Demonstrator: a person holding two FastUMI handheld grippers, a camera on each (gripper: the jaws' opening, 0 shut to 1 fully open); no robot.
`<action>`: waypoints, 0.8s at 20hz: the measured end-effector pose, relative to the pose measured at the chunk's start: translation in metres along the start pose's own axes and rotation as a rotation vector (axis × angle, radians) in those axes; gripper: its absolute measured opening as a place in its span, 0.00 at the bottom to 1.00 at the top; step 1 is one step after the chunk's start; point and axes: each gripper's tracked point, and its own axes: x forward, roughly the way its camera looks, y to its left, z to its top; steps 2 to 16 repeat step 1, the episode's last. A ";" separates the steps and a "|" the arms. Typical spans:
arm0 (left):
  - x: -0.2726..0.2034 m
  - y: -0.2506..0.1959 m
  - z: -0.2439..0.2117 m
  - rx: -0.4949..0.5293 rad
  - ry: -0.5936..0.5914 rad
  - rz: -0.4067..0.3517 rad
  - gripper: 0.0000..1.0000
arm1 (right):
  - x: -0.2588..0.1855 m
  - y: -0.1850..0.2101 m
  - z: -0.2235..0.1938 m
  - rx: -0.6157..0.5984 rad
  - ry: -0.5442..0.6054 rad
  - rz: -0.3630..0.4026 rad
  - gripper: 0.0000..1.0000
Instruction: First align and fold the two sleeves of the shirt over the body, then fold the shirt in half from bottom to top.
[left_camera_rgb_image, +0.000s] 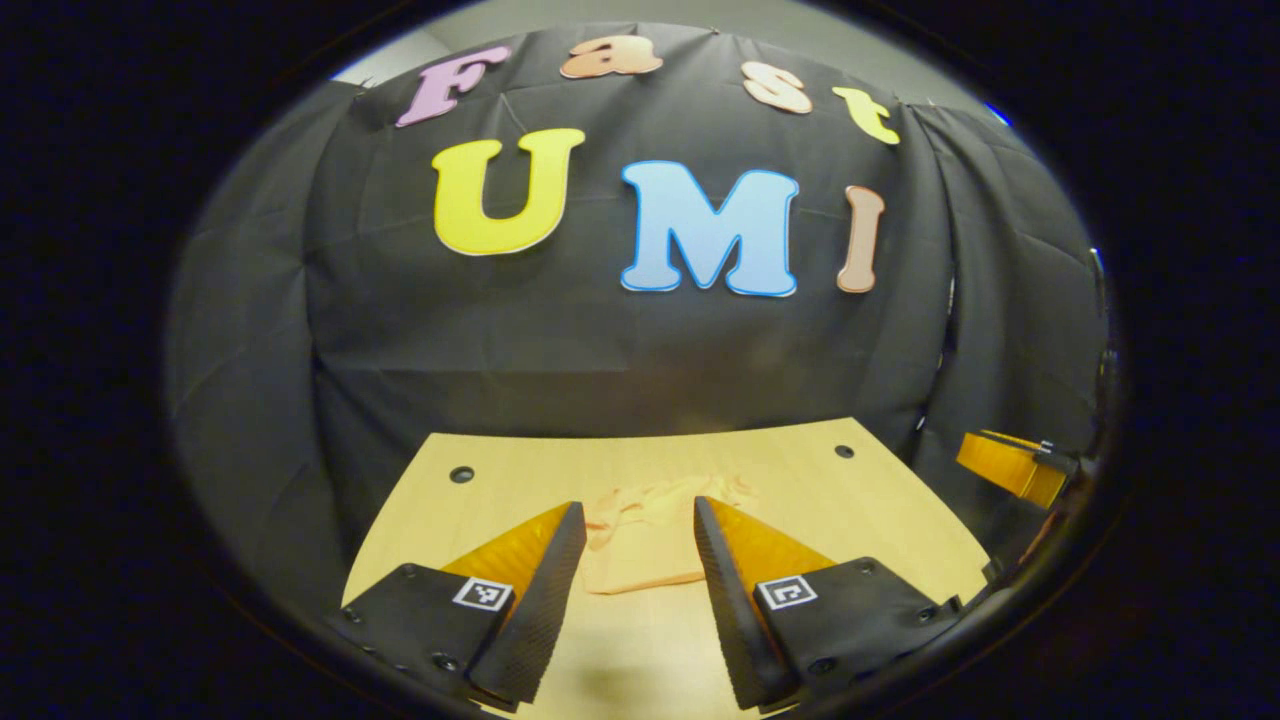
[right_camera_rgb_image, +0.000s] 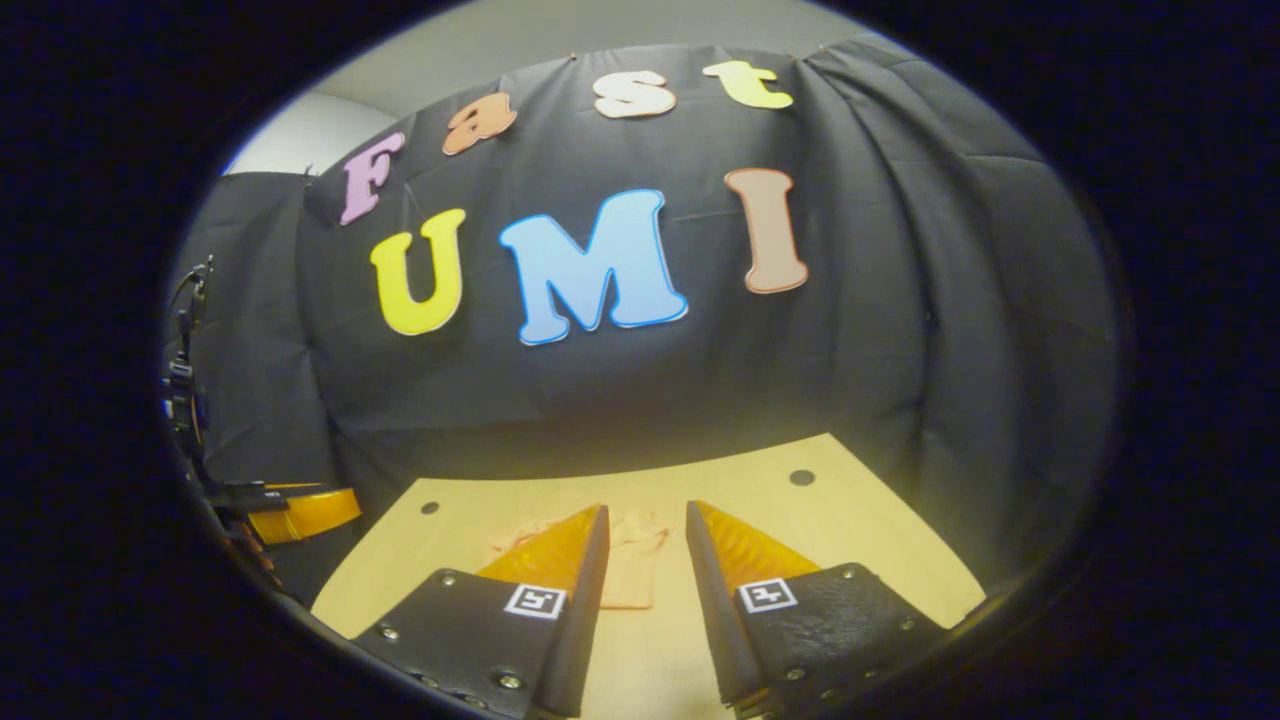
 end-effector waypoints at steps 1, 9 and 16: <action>0.003 -0.008 0.004 0.023 -0.017 -0.007 0.78 | -0.003 -0.020 0.009 -0.004 -0.023 -0.035 0.48; 0.003 -0.008 0.004 0.023 -0.017 -0.007 0.78 | -0.003 -0.020 0.009 -0.004 -0.023 -0.035 0.48; 0.003 -0.008 0.004 0.023 -0.017 -0.007 0.78 | -0.003 -0.020 0.009 -0.004 -0.023 -0.035 0.48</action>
